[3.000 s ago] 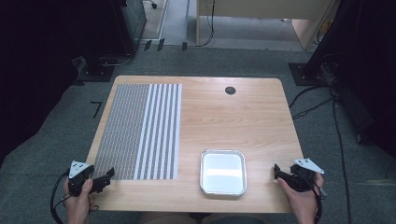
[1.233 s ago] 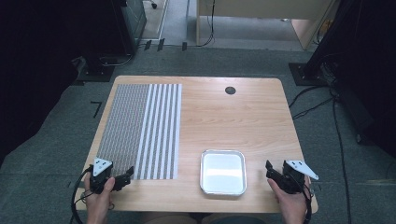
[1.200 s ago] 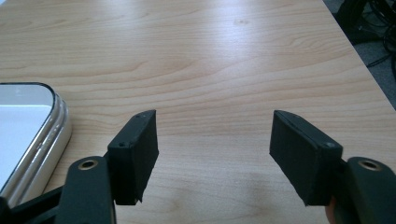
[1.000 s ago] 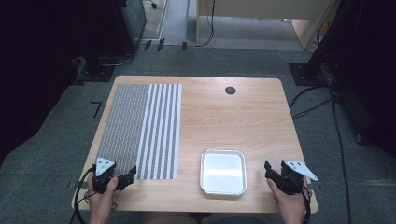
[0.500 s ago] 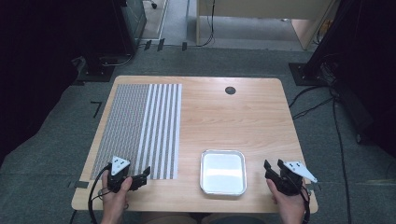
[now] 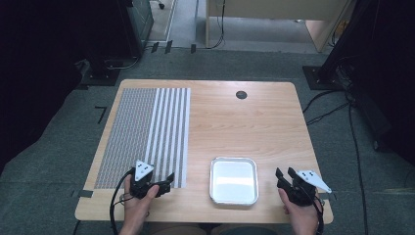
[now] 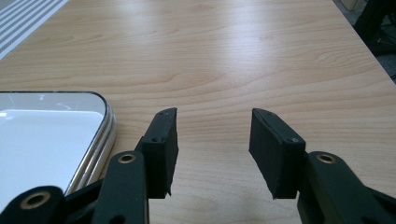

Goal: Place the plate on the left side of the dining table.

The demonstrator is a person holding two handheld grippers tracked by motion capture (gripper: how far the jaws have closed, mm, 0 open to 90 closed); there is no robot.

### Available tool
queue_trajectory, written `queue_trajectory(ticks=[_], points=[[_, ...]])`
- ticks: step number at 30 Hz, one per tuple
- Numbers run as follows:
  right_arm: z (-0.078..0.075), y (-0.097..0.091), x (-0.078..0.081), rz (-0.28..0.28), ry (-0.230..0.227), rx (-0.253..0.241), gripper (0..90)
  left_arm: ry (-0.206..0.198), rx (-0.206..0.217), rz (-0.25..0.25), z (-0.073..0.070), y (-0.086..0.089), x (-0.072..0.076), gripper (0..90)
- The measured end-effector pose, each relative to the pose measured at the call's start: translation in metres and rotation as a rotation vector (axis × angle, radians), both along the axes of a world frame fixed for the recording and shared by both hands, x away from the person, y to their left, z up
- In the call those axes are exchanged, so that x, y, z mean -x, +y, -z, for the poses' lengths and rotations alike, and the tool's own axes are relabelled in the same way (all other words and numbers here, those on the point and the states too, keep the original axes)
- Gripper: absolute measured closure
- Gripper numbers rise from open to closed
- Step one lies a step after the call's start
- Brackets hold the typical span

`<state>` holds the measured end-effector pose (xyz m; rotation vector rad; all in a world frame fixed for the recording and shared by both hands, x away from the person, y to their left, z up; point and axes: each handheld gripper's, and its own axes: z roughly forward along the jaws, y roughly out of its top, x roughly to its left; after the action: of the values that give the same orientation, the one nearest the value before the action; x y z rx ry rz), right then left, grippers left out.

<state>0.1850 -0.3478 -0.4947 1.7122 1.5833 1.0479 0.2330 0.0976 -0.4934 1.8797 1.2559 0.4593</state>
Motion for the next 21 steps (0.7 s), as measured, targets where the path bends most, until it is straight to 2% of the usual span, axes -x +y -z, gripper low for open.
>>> queue_trajectory(ticks=[7, 11, 16, 17, 19, 21], points=[[0.000, 0.004, 0.001, -0.002, -0.012, 0.010, 56.5, -0.007, 0.015, 0.017, -0.005, -0.021, -0.003, 15.3], [0.000, 0.007, 0.001, -0.022, -0.005, 0.013, 58.0, -0.016, 0.027, 0.050, -0.007, -0.036, -0.005, 15.3], [-0.001, 0.010, 0.003, -0.035, -0.016, -0.017, 61.5, -0.006, 0.036, 0.080, -0.009, -0.058, -0.007, 15.3], [-0.001, 0.010, 0.003, -0.035, -0.016, -0.017, 61.5, -0.006, 0.036, 0.080, -0.009, -0.058, -0.007, 15.3], [0.000, 0.013, 0.003, -0.057, -0.025, -0.031, 62.1, 0.001, 0.037, 0.090, -0.009, -0.069, -0.008, 15.3], [0.000, 0.016, 0.004, -0.062, -0.033, -0.023, 61.8, 0.004, 0.039, 0.093, -0.010, -0.075, -0.010, 15.4]])
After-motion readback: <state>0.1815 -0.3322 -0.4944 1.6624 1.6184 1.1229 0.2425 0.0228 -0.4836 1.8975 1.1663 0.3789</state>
